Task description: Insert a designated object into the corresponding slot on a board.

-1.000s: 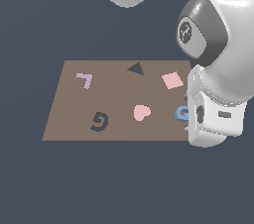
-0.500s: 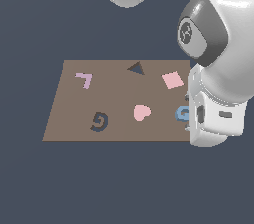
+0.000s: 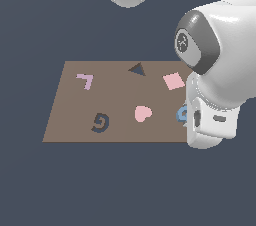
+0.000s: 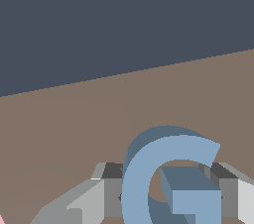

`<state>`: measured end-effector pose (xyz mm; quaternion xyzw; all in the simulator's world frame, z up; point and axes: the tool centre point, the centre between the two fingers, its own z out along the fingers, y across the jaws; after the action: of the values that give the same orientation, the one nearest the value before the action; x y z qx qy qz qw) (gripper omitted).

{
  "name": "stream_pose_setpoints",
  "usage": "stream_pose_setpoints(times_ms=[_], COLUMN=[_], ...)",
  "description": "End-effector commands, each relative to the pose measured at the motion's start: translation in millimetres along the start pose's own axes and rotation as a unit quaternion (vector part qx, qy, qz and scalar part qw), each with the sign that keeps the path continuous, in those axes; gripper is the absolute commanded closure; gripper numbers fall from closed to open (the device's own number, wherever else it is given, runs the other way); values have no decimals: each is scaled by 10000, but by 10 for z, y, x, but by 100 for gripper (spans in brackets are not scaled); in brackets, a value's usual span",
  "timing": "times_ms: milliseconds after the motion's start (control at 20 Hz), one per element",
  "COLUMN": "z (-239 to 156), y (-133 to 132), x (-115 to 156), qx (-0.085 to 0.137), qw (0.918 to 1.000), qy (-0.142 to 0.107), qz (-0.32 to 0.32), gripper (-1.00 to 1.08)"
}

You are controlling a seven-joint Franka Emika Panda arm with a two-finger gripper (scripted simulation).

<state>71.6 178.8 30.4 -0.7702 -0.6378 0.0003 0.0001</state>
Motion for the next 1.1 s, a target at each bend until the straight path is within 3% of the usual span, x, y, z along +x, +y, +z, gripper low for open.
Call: stream_pose_setpoints(times_ms=[0, 750, 1050], z=[5, -26, -30], y=[1, 8, 106], x=[2, -3, -54], qx=[-3, 0, 0], qw=[10000, 10000, 9994], qy=[2, 0, 1], qz=[-1, 22, 332], gripper=[108, 108, 108])
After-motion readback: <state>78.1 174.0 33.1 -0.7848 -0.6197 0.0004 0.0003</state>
